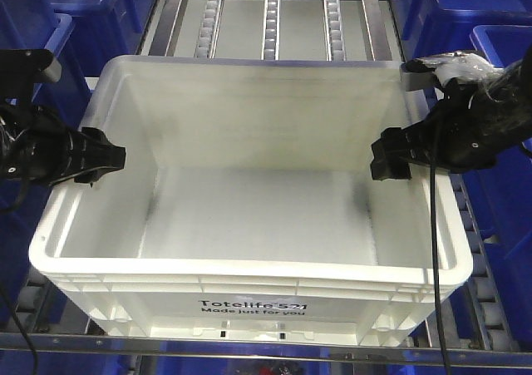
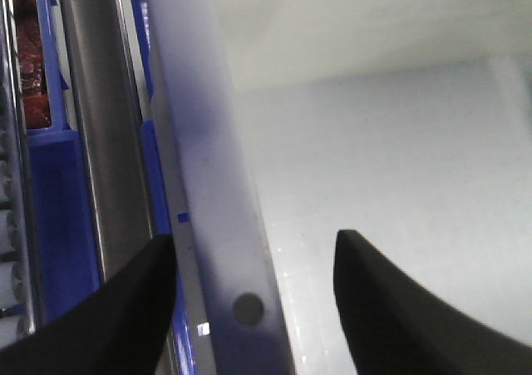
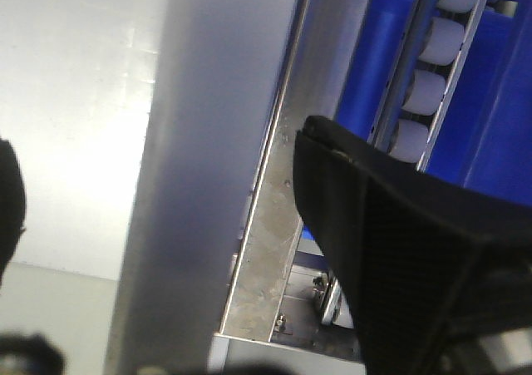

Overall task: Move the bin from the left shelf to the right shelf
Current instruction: 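Lower both grippers onto the side rims and close them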

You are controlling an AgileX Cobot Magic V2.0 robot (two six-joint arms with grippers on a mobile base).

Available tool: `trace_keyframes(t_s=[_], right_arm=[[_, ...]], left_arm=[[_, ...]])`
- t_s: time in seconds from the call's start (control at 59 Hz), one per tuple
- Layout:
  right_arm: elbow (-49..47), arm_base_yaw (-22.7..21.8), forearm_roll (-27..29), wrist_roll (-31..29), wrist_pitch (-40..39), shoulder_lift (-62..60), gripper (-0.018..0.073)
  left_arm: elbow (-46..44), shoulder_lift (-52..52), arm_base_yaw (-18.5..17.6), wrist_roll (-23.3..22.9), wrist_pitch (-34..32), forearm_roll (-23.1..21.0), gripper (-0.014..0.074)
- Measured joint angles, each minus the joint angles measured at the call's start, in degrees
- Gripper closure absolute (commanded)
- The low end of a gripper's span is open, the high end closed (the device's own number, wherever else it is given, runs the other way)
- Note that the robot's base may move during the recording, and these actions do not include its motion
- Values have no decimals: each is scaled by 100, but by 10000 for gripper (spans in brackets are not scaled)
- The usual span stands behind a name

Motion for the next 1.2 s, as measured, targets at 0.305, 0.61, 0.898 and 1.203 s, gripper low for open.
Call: trace_keyframes(t_s=[0.305,0.61,0.898,1.203], right_arm=[[0,0,-4,0,17,0,-27],[0,0,-4,0,17,0,-26],[0,0,-4,0,17,0,92],[0,-17,-175,-25,24,0,538]], left_arm=[[-303,338,0,-85,209,27,189],[-349,383,0,-85,304,35,189],[-349,383,0,-85,332,35,195],[-349,394,0,-89,392,30,405]])
